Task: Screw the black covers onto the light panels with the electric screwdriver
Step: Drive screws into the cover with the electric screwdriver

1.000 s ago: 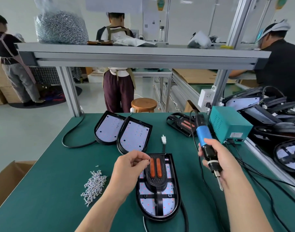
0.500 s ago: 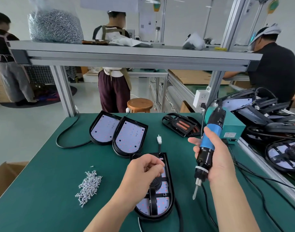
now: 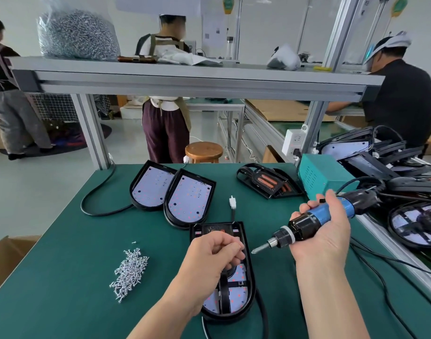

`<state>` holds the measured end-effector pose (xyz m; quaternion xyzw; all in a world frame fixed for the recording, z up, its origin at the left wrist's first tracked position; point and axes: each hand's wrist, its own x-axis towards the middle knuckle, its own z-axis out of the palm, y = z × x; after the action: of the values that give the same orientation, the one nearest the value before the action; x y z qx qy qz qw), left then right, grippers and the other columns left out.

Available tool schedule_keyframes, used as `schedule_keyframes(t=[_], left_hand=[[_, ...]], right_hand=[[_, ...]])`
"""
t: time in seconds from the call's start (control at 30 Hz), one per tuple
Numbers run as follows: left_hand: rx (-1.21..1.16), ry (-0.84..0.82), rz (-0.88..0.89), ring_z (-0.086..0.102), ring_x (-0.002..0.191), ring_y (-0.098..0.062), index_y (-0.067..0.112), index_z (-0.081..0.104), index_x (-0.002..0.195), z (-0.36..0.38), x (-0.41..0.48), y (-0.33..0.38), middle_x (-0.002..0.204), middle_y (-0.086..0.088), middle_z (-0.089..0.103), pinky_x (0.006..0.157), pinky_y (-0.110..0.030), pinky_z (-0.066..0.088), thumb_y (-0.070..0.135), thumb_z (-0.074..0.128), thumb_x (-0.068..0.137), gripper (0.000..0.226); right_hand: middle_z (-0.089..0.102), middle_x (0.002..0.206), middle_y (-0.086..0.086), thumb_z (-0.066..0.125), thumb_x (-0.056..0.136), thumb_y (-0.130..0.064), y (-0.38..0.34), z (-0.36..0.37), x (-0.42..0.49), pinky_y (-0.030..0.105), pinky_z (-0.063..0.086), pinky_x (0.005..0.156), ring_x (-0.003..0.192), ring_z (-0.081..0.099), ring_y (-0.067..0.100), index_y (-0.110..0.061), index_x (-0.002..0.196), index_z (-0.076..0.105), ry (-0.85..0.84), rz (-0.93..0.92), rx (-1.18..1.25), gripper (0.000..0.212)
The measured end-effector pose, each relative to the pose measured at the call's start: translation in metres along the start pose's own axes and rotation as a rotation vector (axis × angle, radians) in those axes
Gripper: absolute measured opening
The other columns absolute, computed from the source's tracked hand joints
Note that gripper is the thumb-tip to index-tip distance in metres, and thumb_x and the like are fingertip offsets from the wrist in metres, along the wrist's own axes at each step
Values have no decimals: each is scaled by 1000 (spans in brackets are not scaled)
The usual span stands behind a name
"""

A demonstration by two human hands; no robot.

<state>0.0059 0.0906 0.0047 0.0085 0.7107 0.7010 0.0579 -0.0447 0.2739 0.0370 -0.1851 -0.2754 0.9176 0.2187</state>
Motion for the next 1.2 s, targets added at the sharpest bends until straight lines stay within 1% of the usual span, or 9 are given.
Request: schedule_keyframes(t=[0.07,0.13,0.3,0.53,0.67,0.77,1.03,1.13,1.2], left_hand=[[-10,-7,-10,62,66,-6,13,73,83,1,0,0,77,-4,74,62,-15,48,5,60,95,20],[-41,-21,-22,61,66,-7,13,74,81,2,-1,0,77,-4,74,61,-15,48,5,60,95,21],[-89,-42,-36,61,66,-7,20,76,74,6,-2,2,77,-3,74,64,-18,49,7,60,95,29],[-117,-15,-40,61,65,-7,15,73,79,10,-4,2,76,-3,73,69,-24,48,7,60,96,23],[-116,4,-50,61,64,-6,12,72,83,11,-4,0,76,-3,74,67,-22,48,7,60,96,18],[-145,44,-55,60,64,-7,12,73,82,13,-4,-2,76,-4,74,65,-21,47,7,62,95,18],[-177,94,-52,61,66,-8,16,76,79,14,-1,-8,80,-7,76,63,-18,50,5,63,94,23],[-167,148,-11,64,68,-8,16,75,83,19,-4,-9,80,-7,76,61,-15,50,3,63,93,21],[-135,184,37,66,69,-7,18,75,82,22,-5,-11,79,-4,76,63,-14,50,2,63,93,22]], right_hand=[[59,65,-9,73,90,-31,-3,7,-7,20,46,59,57,57,8,-21,91,58,23,-35,21,18],[58,68,-8,72,92,-30,-7,13,-13,20,46,62,58,55,8,-19,102,56,31,-69,39,22],[49,84,-7,60,100,-37,-9,14,-24,23,39,84,72,49,7,-21,118,42,-47,-58,-11,30],[40,78,-8,54,103,-35,-11,17,-31,21,35,71,66,41,6,-21,116,32,-76,-32,-20,30],[45,84,-7,57,102,-36,-9,15,-35,26,36,88,73,45,9,-21,120,38,-70,-35,7,30],[48,88,-6,58,101,-37,-7,15,-38,29,35,93,77,47,10,-22,123,42,-56,-53,24,31],[45,81,-6,56,102,-37,-4,18,-40,26,34,87,70,45,8,-22,122,38,-36,-37,22,30],[48,83,-6,57,101,-38,-2,16,-39,27,36,88,71,47,9,-23,126,42,-23,-63,15,33],[50,83,-7,57,101,-40,1,14,-40,25,40,82,70,49,8,-23,133,45,-17,-83,12,39]])
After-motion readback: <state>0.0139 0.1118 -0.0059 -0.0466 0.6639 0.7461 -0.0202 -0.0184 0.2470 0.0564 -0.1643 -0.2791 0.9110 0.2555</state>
